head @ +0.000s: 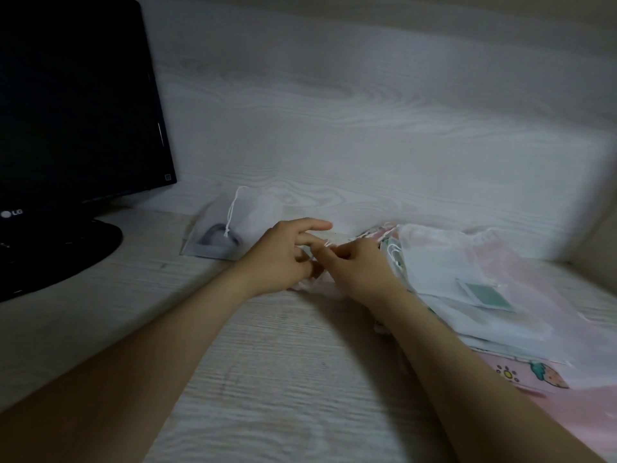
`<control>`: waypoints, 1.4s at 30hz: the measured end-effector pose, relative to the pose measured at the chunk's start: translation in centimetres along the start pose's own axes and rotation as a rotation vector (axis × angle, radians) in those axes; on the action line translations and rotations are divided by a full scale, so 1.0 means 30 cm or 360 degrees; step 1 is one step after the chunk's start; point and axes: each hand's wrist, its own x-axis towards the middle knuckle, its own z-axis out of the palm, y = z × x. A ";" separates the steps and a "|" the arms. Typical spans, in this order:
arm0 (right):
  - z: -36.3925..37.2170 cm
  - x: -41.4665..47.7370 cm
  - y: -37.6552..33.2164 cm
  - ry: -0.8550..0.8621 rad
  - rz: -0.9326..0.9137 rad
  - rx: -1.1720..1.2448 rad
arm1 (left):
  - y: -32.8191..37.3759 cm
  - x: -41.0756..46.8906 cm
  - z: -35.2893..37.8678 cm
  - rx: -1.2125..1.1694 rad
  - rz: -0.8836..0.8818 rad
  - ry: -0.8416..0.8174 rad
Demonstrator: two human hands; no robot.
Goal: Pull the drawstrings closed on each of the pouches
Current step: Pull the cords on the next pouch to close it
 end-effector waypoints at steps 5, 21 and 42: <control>-0.018 -0.005 -0.009 0.0012 0.0213 0.0280 | 0.026 -0.008 0.011 -0.0085 -0.0086 -0.0079; -0.064 -0.001 -0.056 0.0263 0.0274 0.0525 | -0.003 0.010 -0.028 -0.0269 -0.0383 -0.0091; -0.052 0.012 -0.017 0.0134 0.0112 0.0606 | 0.032 0.003 -0.037 -0.0578 -0.0374 -0.0353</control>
